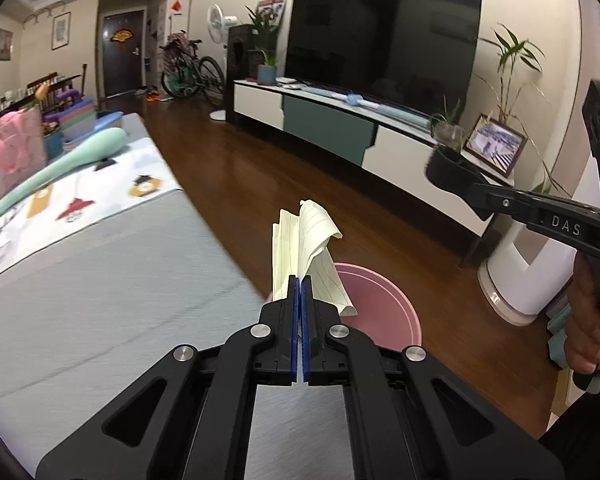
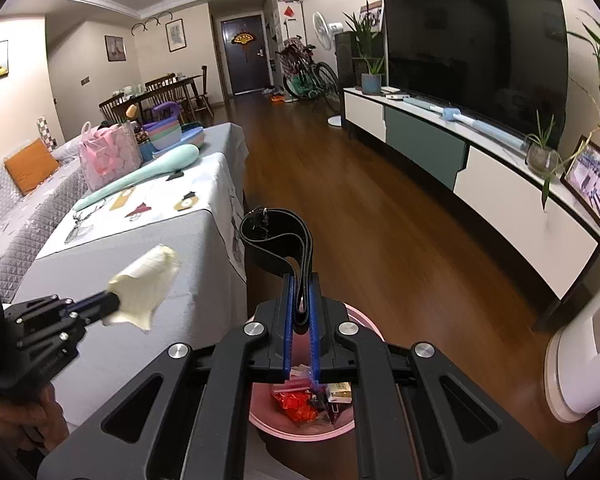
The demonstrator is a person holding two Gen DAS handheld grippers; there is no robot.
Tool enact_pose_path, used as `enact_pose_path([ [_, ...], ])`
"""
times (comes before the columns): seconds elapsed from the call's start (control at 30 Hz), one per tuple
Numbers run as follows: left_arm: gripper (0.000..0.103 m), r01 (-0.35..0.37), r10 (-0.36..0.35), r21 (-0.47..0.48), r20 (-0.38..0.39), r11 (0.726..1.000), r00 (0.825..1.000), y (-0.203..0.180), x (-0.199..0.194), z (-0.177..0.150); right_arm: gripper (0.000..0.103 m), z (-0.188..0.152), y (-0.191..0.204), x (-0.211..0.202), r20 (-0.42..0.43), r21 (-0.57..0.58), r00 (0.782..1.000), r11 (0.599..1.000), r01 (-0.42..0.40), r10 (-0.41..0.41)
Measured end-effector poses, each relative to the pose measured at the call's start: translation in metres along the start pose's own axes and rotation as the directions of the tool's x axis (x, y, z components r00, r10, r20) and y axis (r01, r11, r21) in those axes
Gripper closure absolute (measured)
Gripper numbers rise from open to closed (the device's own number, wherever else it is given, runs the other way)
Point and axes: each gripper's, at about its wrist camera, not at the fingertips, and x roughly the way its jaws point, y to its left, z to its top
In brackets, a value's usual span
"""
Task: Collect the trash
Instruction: 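Carry the cream paper and black strap over the pink wastebasket and open both tools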
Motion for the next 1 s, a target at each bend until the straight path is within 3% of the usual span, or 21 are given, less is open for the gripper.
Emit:
enact_pose_path([
  [0.37,0.102,0.006,-0.003,0.039,-0.078,0.999,0.997,-0.026,0.037,0.001,0.096,-0.009,-0.019,0.027,-0.057,0.022,0.998,1.000,0.011,-0.010],
  [0.87,0.101,0.023,-0.017,0.046,-0.134,0.999,0.991,-0.029,0.055,-0.004,0.095,-0.013,-0.018,0.041,-0.092,0.012,0.996,1.000,0.018,-0.017],
  [0.93,0.094,0.016,-0.009,0.048,-0.145,0.999,0.989,-0.029,0.058,-0.006,0.090,-0.014,-0.017,0.042,-0.098,0.008,0.995,1.000,0.019,-0.018],
  [0.97,0.081,0.017,-0.010,0.047,-0.147,0.999,0.989,-0.029,0.059,-0.006,0.088,-0.015,-0.017,0.043,-0.101,0.006,0.995,1.000,0.021,-0.021],
  [1.0,0.070,0.021,-0.015,0.046,-0.143,0.999,0.990,-0.030,0.058,-0.006,0.074,-0.016,-0.017,0.045,-0.111,0.003,0.993,1.000,0.028,-0.028],
])
